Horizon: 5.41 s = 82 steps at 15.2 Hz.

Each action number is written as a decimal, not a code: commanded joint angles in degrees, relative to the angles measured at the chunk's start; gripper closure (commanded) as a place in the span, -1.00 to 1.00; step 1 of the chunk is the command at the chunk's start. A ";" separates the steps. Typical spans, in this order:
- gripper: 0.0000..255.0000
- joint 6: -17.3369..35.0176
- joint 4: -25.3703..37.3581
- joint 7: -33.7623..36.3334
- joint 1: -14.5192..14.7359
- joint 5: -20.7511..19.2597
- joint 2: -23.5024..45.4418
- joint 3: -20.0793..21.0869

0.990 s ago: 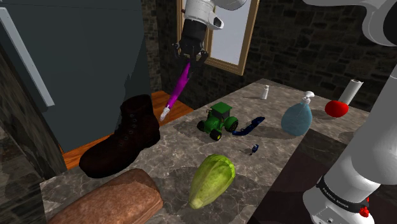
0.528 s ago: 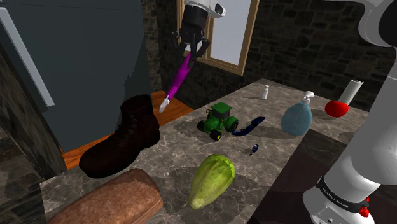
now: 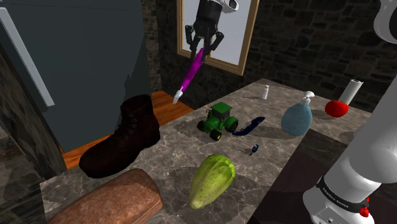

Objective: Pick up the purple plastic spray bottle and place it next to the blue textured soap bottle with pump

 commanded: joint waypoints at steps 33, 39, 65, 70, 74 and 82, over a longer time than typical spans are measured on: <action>1.00 -18.27 7.44 -45.10 -23.95 -2.46 2.97 -23.96; 1.00 -23.86 20.27 -52.07 -29.18 -2.22 12.00 -27.03; 1.00 -10.40 8.45 -61.03 -32.41 -3.59 15.20 -29.07; 1.00 -6.37 3.86 -61.68 -32.09 -3.75 14.70 -29.06; 1.00 -3.30 0.65 -62.20 -31.89 -3.78 14.59 -29.03; 1.00 2.51 -4.79 -63.23 -31.61 -3.64 15.08 -28.95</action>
